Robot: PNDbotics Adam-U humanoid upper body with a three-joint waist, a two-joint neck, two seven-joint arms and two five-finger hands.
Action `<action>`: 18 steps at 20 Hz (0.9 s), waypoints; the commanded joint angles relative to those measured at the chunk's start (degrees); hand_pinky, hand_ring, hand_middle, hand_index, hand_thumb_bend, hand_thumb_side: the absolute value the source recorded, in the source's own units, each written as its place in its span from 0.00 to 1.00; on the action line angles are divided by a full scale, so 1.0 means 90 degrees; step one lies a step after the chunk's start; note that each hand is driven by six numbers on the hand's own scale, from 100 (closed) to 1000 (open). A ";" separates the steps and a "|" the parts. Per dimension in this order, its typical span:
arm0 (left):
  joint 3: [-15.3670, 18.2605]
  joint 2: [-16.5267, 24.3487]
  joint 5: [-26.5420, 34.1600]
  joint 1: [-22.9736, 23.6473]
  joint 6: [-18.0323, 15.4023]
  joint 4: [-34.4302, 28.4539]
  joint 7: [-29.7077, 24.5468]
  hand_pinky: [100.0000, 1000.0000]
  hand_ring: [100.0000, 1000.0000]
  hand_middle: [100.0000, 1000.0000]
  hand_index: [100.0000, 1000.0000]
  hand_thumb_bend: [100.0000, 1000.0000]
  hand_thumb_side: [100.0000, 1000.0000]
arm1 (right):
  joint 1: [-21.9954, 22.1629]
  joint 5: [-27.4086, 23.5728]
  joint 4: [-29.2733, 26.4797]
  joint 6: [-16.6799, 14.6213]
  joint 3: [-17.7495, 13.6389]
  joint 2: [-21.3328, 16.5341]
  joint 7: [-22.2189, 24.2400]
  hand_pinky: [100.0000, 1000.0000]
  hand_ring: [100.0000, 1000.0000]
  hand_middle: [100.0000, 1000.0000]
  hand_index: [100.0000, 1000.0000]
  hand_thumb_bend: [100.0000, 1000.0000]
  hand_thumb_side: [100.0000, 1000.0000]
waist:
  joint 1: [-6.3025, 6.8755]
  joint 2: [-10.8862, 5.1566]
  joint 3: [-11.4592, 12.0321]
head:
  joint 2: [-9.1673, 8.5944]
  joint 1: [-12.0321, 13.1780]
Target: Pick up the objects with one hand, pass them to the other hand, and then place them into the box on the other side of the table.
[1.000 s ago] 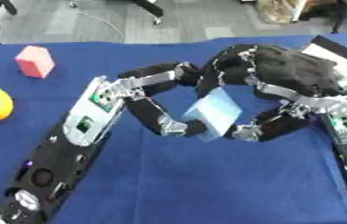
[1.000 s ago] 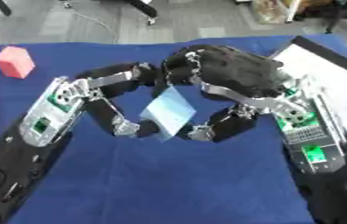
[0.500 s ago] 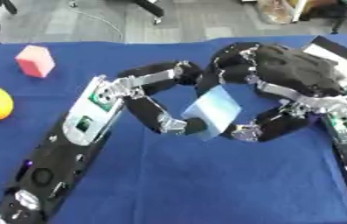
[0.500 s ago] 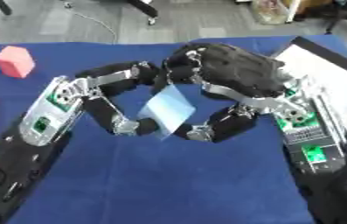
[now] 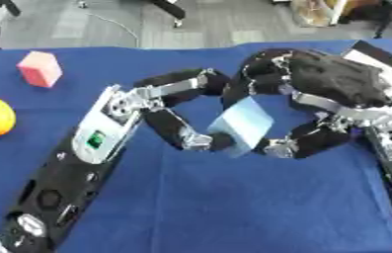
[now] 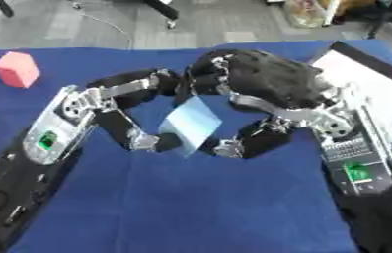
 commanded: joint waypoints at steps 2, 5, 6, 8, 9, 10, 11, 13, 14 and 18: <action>-0.0014 0.0064 -0.0090 -0.0022 -0.0009 -0.0117 -0.0011 0.75 0.48 0.48 0.55 0.21 0.34 | -0.0190 -0.0058 -0.0057 0.0020 -0.0291 -0.0202 -0.0150 0.80 0.70 0.56 0.61 0.00 0.01 | -0.0081 -0.0159 -0.0005 | -0.0016 0.0026; -0.0010 0.0075 -0.0128 -0.0002 -0.0005 -0.0104 -0.0002 0.75 0.48 0.48 0.55 0.21 0.34 | -0.0199 -0.0048 -0.0057 0.0000 -0.0303 -0.0206 -0.0215 0.80 0.70 0.55 0.60 0.00 0.00 | -0.0078 -0.0161 -0.0008 | -0.0016 0.0031; -0.0007 0.0077 -0.0139 0.0005 -0.0004 -0.0093 0.0006 0.75 0.48 0.48 0.55 0.21 0.34 | -0.0198 -0.0038 -0.0057 -0.0001 -0.0309 -0.0207 -0.0241 0.80 0.70 0.55 0.61 0.00 0.00 | -0.0078 -0.0162 -0.0010 | -0.0016 0.0031; 0.0001 0.0070 -0.0155 0.0017 -0.0001 -0.0067 0.0022 0.75 0.48 0.48 0.55 0.21 0.34 | -0.0201 -0.0009 -0.0057 -0.0002 -0.0323 -0.0209 -0.0308 0.80 0.70 0.55 0.61 0.00 0.00 | -0.0077 -0.0166 -0.0014 | -0.0016 0.0036; 0.0008 0.0064 -0.0165 0.0024 0.0001 -0.0053 0.0032 0.75 0.48 0.48 0.56 0.21 0.34 | -0.0203 0.0006 -0.0057 -0.0004 -0.0329 -0.0210 -0.0347 0.80 0.70 0.55 0.61 0.00 0.00 | -0.0077 -0.0168 -0.0016 | -0.0016 0.0037; 0.0019 0.0061 -0.0177 0.0033 0.0002 -0.0039 0.0046 0.75 0.48 0.48 0.56 0.22 0.35 | -0.0204 0.0021 -0.0057 -0.0007 -0.0337 -0.0213 -0.0391 0.80 0.70 0.55 0.60 0.00 0.00 | -0.0078 -0.0169 -0.0020 | -0.0016 0.0035; 0.0035 0.0060 -0.0191 0.0043 0.0004 -0.0025 0.0063 0.76 0.48 0.49 0.57 0.24 0.37 | -0.0202 0.0039 -0.0057 -0.0009 -0.0345 -0.0217 -0.0434 0.80 0.70 0.55 0.60 0.00 0.00 | -0.0078 -0.0170 -0.0022 | -0.0016 0.0031; 0.0062 0.0061 -0.0223 0.0050 0.0000 -0.0004 0.0092 0.76 0.49 0.50 0.60 0.29 0.42 | -0.0197 0.0075 -0.0057 -0.0012 -0.0351 -0.0220 -0.0496 0.80 0.70 0.55 0.60 0.00 0.00 | -0.0076 -0.0171 -0.0025 | -0.0016 0.0028; 0.0069 0.0059 -0.0232 0.0048 -0.0003 0.0005 0.0097 0.76 0.49 0.51 0.61 0.33 0.44 | -0.0196 0.0093 -0.0057 -0.0014 -0.0348 -0.0218 -0.0513 0.80 0.70 0.55 0.60 0.00 0.00 | -0.0074 -0.0171 -0.0027 | -0.0016 0.0030; 0.0060 0.0035 -0.0192 0.0017 -0.0049 0.0009 -0.0014 0.78 0.53 0.55 0.67 0.52 0.53 | -0.0192 0.0139 -0.0057 -0.0029 -0.0314 -0.0206 -0.0533 0.81 0.70 0.54 0.60 0.00 0.00 | -0.0075 -0.0170 -0.0037 | -0.0016 0.0033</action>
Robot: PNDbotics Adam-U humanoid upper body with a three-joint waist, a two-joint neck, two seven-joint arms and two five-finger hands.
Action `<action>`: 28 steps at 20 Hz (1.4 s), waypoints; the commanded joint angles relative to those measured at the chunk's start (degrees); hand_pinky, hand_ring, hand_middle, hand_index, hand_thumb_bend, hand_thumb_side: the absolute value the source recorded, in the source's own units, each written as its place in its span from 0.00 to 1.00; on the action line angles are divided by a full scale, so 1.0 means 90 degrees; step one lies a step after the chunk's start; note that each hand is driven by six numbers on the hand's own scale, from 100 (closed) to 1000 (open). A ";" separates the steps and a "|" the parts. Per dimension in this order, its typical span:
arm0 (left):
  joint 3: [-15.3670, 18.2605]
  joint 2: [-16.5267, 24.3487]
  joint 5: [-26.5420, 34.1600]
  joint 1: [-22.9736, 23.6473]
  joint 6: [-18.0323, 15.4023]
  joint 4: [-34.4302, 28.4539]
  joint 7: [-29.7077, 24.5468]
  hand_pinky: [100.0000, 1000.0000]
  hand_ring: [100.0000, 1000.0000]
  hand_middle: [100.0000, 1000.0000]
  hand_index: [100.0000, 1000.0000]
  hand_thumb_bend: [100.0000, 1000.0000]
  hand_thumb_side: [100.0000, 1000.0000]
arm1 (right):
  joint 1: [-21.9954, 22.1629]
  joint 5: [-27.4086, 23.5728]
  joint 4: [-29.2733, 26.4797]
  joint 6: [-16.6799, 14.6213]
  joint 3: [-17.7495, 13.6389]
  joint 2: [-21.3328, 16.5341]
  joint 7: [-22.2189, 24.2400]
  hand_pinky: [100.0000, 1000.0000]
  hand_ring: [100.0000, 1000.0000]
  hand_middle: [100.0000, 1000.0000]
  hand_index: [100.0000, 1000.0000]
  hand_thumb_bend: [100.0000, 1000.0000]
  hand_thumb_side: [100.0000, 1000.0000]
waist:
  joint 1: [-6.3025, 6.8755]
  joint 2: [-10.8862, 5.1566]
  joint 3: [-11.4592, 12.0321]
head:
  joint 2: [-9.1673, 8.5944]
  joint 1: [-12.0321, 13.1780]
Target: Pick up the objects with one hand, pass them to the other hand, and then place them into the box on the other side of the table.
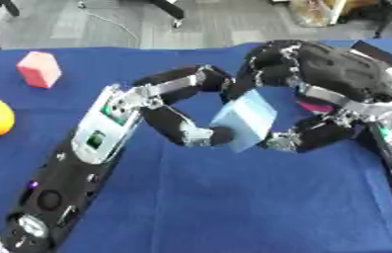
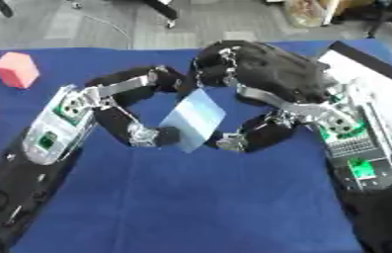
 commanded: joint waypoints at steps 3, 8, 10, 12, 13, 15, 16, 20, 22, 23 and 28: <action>-0.0041 0.0043 0.0032 -0.0061 -0.0077 -0.0025 -0.0274 0.79 0.55 0.58 0.70 0.63 0.56 | -0.0164 0.0082 -0.0098 0.0018 -0.0170 -0.0123 -0.0088 0.81 0.70 0.54 0.60 0.00 0.01 | -0.0076 -0.0170 -0.0015 | -0.0016 0.0037; -0.0058 0.0017 0.0139 -0.0106 -0.0140 -0.0015 -0.0604 0.81 0.60 0.65 0.76 0.74 0.59 | -0.0166 0.0114 -0.0098 0.0003 -0.0156 -0.0123 -0.0070 0.81 0.70 0.55 0.60 0.00 0.01 | -0.0079 -0.0174 -0.0021 | -0.0016 0.0044; -0.0068 0.0006 0.0175 -0.0116 -0.0155 0.0002 -0.0699 0.82 0.62 0.67 0.78 0.77 0.59 | -0.0166 0.0126 -0.0098 -0.0001 -0.0152 -0.0123 -0.0065 0.81 0.70 0.55 0.60 0.00 0.01 | -0.0080 -0.0174 -0.0024 | -0.0016 0.0046; -0.0081 -0.0001 0.0193 -0.0120 -0.0167 0.0021 -0.0723 0.82 0.63 0.68 0.79 0.78 0.59 | -0.0167 0.0132 -0.0098 -0.0008 -0.0147 -0.0122 -0.0064 0.81 0.70 0.55 0.60 0.00 0.01 | -0.0079 -0.0172 -0.0028 | -0.0016 0.0049; -0.0070 -0.0005 0.0195 -0.0117 -0.0167 0.0035 -0.0727 0.82 0.63 0.69 0.79 0.79 0.59 | -0.0167 0.0132 -0.0098 -0.0011 -0.0149 -0.0120 -0.0069 0.81 0.70 0.55 0.60 0.00 0.01 | -0.0079 -0.0171 -0.0029 | -0.0016 0.0049; -0.0025 -0.0010 0.0183 -0.0107 -0.0159 0.0069 -0.0729 0.82 0.63 0.69 0.80 0.79 0.60 | -0.0170 0.0130 -0.0098 -0.0018 -0.0158 -0.0124 -0.0088 0.81 0.70 0.55 0.60 0.00 0.00 | -0.0079 -0.0172 -0.0033 | -0.0016 0.0050; 0.0022 -0.0007 0.0153 -0.0095 -0.0140 0.0109 -0.0703 0.82 0.64 0.70 0.80 0.79 0.60 | -0.0174 0.0125 -0.0098 -0.0021 -0.0170 -0.0131 -0.0107 0.81 0.70 0.55 0.60 0.00 0.00 | -0.0081 -0.0174 -0.0036 | -0.0016 0.0049; 0.0199 -0.0011 -0.0129 -0.0029 -0.0094 0.0412 -0.0426 0.82 0.64 0.70 0.81 0.79 0.60 | -0.0191 0.0075 -0.0098 -0.0038 -0.0267 -0.0229 -0.0246 0.81 0.70 0.55 0.59 0.00 0.00 | -0.0106 -0.0198 -0.0050 | -0.0016 0.0066; 0.0322 -0.0007 -0.0318 0.0038 -0.0073 0.0665 -0.0226 0.82 0.64 0.70 0.81 0.78 0.59 | -0.0208 -0.0008 -0.0098 -0.0048 -0.0370 -0.0336 -0.0382 0.81 0.69 0.55 0.59 0.00 0.00 | -0.0126 -0.0212 -0.0062 | -0.0016 0.0076; 0.0377 -0.0010 -0.0407 0.0064 -0.0077 0.0780 -0.0109 0.82 0.64 0.70 0.80 0.78 0.59 | -0.0211 -0.0056 -0.0098 -0.0051 -0.0431 -0.0397 -0.0454 0.81 0.69 0.55 0.59 0.00 0.00 | -0.0132 -0.0216 -0.0068 | -0.0016 0.0079; 0.0857 0.0184 -0.0816 0.0408 -0.0027 0.1041 0.0832 0.81 0.62 0.69 0.79 0.73 0.59 | -0.0042 -0.0021 -0.0098 0.0328 -0.1202 -0.0980 -0.1302 0.79 0.69 0.55 0.57 0.00 0.00 | -0.0120 -0.0213 -0.0110 | -0.0016 -0.0172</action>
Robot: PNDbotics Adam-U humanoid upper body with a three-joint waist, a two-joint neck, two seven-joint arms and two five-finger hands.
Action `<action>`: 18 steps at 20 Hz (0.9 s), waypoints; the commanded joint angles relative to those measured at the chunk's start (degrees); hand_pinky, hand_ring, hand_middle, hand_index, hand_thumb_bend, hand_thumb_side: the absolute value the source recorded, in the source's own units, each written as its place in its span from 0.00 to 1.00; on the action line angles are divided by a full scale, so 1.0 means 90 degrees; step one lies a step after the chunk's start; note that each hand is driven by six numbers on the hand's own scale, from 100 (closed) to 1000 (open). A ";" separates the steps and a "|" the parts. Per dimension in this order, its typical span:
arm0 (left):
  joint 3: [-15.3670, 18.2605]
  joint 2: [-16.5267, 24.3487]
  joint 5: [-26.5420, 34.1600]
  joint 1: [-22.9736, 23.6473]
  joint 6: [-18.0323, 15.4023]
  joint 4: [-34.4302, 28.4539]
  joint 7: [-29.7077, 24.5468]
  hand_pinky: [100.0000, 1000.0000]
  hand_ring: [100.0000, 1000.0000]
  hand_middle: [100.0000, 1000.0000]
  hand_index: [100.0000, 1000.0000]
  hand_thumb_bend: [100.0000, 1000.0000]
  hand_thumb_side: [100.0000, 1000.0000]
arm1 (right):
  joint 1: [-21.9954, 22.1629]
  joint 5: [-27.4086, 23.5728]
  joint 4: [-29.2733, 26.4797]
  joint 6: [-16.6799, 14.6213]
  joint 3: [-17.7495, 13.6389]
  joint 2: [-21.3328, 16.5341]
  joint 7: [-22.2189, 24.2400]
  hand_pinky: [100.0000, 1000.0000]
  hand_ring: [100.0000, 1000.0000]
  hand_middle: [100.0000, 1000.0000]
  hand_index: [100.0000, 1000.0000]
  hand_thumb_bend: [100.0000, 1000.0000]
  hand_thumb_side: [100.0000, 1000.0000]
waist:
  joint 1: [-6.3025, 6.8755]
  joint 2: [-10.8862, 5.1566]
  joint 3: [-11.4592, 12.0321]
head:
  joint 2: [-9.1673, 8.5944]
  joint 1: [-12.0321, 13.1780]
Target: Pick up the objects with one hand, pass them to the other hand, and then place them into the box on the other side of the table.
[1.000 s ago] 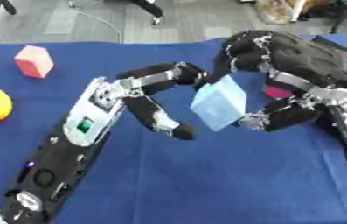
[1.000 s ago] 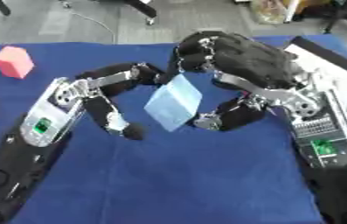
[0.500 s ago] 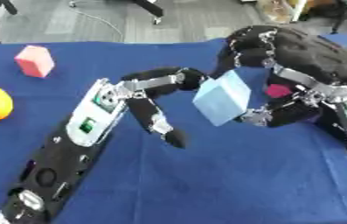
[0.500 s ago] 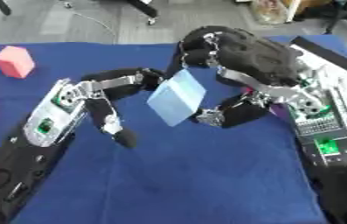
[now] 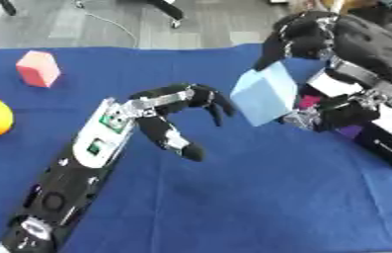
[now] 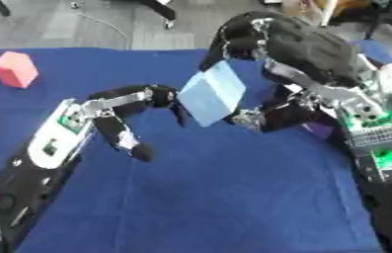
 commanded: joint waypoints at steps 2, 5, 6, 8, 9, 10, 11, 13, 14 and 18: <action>0.0455 0.0311 -0.0244 0.0243 -0.0001 -0.0188 0.0847 0.81 0.62 0.68 0.79 0.71 0.60 | 0.0140 0.0109 -0.0096 0.0597 -0.0727 -0.0651 -0.0945 0.76 0.68 0.54 0.57 0.00 0.00 | -0.0045 -0.0176 -0.0017 | -0.0016 -0.0281; 0.0703 0.0501 -0.0335 0.0617 -0.0012 -0.0654 0.1329 0.81 0.62 0.68 0.79 0.70 0.60 | 0.0386 0.0181 -0.0096 0.1364 -0.0994 -0.0977 -0.1705 0.72 0.68 0.52 0.58 0.00 0.00 | -0.0012 -0.0155 0.0005 | -0.0016 -0.0495; 0.0829 0.0573 -0.0338 0.0812 -0.0024 -0.0860 0.1490 0.80 0.61 0.68 0.78 0.70 0.59 | 0.0459 0.0156 0.0152 0.1733 -0.1117 -0.1158 -0.1967 0.68 0.68 0.51 0.60 0.00 0.00 | 0.0016 -0.0145 0.0038 | -0.0016 -0.0650; 0.1031 0.0668 -0.0329 0.1203 -0.0014 -0.1341 0.1769 0.80 0.61 0.68 0.78 0.69 0.58 | 0.0446 -0.0009 0.0996 0.2281 -0.1207 -0.1562 -0.2603 0.65 0.69 0.50 0.62 0.00 0.01 | 0.0059 -0.0132 0.0111 | -0.0016 -0.0896; 0.1111 0.0692 -0.0316 0.1362 0.0008 -0.1563 0.1870 0.80 0.61 0.68 0.78 0.69 0.58 | 0.0412 -0.0112 0.1509 0.2424 -0.1210 -0.1738 -0.2896 0.64 0.69 0.50 0.63 0.00 0.02 | 0.0075 -0.0127 0.0149 | -0.0016 -0.1011; 0.1189 0.0698 -0.0299 0.1496 0.0033 -0.1765 0.1951 0.80 0.61 0.67 0.78 0.69 0.58 | 0.0383 -0.0228 0.2049 0.2511 -0.1204 -0.1897 -0.3140 0.62 0.69 0.49 0.65 0.00 0.06 | 0.0089 -0.0122 0.0190 | -0.0016 -0.1133; 0.1282 0.0688 -0.0279 0.1619 0.0058 -0.1958 0.2035 0.80 0.61 0.67 0.78 0.69 0.57 | 0.0361 -0.0382 0.2647 0.2583 -0.1205 -0.2044 -0.3351 0.60 0.70 0.49 0.67 0.00 0.10 | 0.0101 -0.0117 0.0238 | -0.0016 -0.1256; 0.1435 0.0627 -0.0219 0.1815 0.0132 -0.2260 0.2192 0.80 0.61 0.67 0.77 0.69 0.57 | 0.0319 -0.0876 0.3810 0.2596 -0.1180 -0.2260 -0.3714 0.57 0.71 0.49 0.70 0.00 0.16 | 0.0120 -0.0107 0.0318 | -0.0016 -0.1439; 0.1498 0.0579 -0.0196 0.1895 0.0171 -0.2370 0.2255 0.80 0.60 0.67 0.77 0.69 0.57 | 0.0291 -0.1167 0.4354 0.2548 -0.1155 -0.2347 -0.3865 0.57 0.72 0.49 0.71 0.00 0.17 | 0.0124 -0.0103 0.0348 | -0.0016 -0.1508; 0.1718 0.0326 -0.0205 0.2174 0.0286 -0.2691 0.2460 0.80 0.60 0.66 0.77 0.69 0.56 | 0.0183 -0.1595 0.6397 0.2283 -0.0985 -0.2601 -0.4133 0.59 0.73 0.51 0.76 0.00 0.20 | 0.0105 -0.0089 0.0449 | -0.0016 -0.1735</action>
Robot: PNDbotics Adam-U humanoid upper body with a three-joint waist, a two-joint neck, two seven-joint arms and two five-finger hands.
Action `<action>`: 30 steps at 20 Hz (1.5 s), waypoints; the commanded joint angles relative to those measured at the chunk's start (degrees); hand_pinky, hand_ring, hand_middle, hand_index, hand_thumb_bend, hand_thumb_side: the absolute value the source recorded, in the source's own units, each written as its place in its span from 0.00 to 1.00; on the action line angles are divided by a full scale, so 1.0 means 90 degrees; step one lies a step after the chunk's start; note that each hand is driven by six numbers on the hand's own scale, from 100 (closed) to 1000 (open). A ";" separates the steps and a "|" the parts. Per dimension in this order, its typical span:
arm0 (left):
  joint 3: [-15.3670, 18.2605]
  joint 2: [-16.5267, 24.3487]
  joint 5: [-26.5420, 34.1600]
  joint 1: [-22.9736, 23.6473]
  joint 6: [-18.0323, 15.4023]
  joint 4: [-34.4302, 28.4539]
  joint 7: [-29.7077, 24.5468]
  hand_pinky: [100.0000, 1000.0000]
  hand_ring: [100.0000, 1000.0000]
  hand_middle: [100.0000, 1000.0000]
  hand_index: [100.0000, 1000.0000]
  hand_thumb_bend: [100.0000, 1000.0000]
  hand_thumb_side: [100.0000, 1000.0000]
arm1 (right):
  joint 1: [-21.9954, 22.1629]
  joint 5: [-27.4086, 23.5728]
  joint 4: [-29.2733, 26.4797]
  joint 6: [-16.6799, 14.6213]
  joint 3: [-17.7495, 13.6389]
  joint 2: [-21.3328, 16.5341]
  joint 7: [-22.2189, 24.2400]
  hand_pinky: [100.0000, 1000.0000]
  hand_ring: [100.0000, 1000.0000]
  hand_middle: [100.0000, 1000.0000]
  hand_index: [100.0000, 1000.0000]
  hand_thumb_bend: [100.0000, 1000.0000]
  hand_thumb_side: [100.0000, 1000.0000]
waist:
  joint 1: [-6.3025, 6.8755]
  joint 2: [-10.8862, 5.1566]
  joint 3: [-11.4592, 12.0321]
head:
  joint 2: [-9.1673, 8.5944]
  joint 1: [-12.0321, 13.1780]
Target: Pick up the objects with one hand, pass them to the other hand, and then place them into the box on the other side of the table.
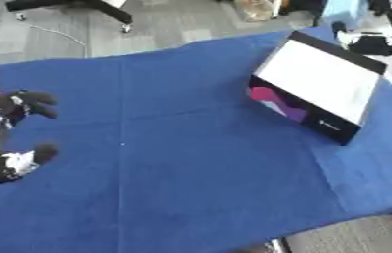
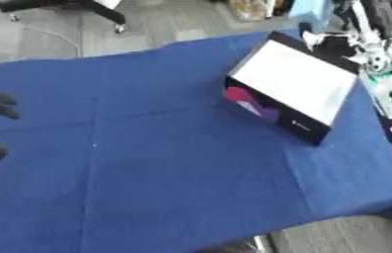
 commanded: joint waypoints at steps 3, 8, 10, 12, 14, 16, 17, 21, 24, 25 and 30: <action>0.0205 -0.0122 -0.0016 0.0105 0.0090 -0.0442 0.0172 0.80 0.60 0.66 0.77 0.69 0.57 | -0.0185 0.0004 0.1913 -0.0303 0.0143 -0.0442 0.0021 0.63 0.75 0.56 0.82 0.00 0.30 | 0.0043 -0.0092 0.0037 | -0.0017 -0.0233; 0.0216 -0.0136 -0.0060 0.0140 0.0114 -0.0520 0.0145 0.80 0.60 0.66 0.77 0.69 0.57 | -0.0148 0.0365 0.2221 -0.0501 0.0167 -0.0437 0.0552 0.67 0.77 0.60 0.87 0.14 0.45 | 0.0034 -0.0111 0.0033 | -0.0017 -0.0272; 0.0211 -0.0153 -0.0072 0.0151 0.0117 -0.0521 0.0122 0.80 0.60 0.66 0.77 0.68 0.57 | -0.0147 0.0521 0.2179 -0.0538 0.0157 -0.0436 0.0697 0.67 0.77 0.60 0.87 0.16 0.48 | 0.0033 -0.0117 0.0032 | -0.0017 -0.0266; 0.0207 -0.0157 -0.0081 0.0163 0.0117 -0.0522 0.0097 0.80 0.60 0.66 0.77 0.68 0.57 | -0.0144 0.0640 0.2138 -0.0559 0.0143 -0.0430 0.0783 0.68 0.77 0.61 0.87 0.19 0.50 | 0.0033 -0.0119 0.0035 | -0.0017 -0.0263; 0.0207 -0.0167 -0.0073 0.0173 0.0118 -0.0518 0.0083 0.80 0.60 0.66 0.77 0.69 0.57 | -0.0138 0.0708 0.2126 -0.0571 0.0138 -0.0418 0.0857 0.69 0.78 0.62 0.88 0.22 0.53 | 0.0031 -0.0120 0.0041 | -0.0017 -0.0267; 0.0206 -0.0180 -0.0065 0.0184 0.0120 -0.0510 0.0072 0.80 0.60 0.67 0.77 0.69 0.57 | -0.0131 0.0794 0.2139 -0.0579 0.0143 -0.0414 0.0953 0.70 0.78 0.63 0.89 0.24 0.55 | 0.0027 -0.0119 0.0049 | -0.0017 -0.0270; 0.0201 -0.0182 -0.0066 0.0189 0.0119 -0.0508 0.0063 0.80 0.60 0.67 0.77 0.69 0.57 | -0.0130 0.0835 0.2146 -0.0580 0.0140 -0.0412 0.0990 0.70 0.78 0.63 0.89 0.24 0.55 | 0.0025 -0.0118 0.0052 | -0.0017 -0.0269; 0.0193 -0.0197 -0.0064 0.0204 0.0112 -0.0507 0.0038 0.80 0.60 0.67 0.77 0.69 0.58 | -0.0137 0.0905 0.2134 -0.0608 0.0134 -0.0384 0.1028 0.70 0.78 0.63 0.88 0.22 0.56 | 0.0015 -0.0114 0.0060 | -0.0017 -0.0292; 0.0185 -0.0206 -0.0065 0.0199 0.0107 -0.0513 0.0023 0.80 0.60 0.67 0.77 0.69 0.58 | -0.0191 0.1045 0.2057 -0.0659 0.0179 -0.0358 0.1056 0.72 0.78 0.64 0.88 0.25 0.55 | 0.0015 -0.0112 0.0067 | -0.0017 -0.0316; 0.0182 -0.0209 -0.0065 0.0199 0.0106 -0.0514 0.0019 0.80 0.60 0.67 0.77 0.69 0.58 | -0.0216 0.1138 0.2011 -0.0673 0.0199 -0.0354 0.1090 0.73 0.79 0.65 0.89 0.29 0.56 | 0.0016 -0.0112 0.0072 | -0.0017 -0.0325; 0.0194 -0.0206 -0.0079 0.0199 0.0107 -0.0521 0.0018 0.80 0.60 0.67 0.77 0.68 0.58 | -0.0313 0.1814 0.1349 -0.0772 0.0222 -0.0392 0.1351 0.79 0.82 0.74 0.98 0.42 0.61 | 0.0014 -0.0113 0.0083 | -0.0017 -0.0323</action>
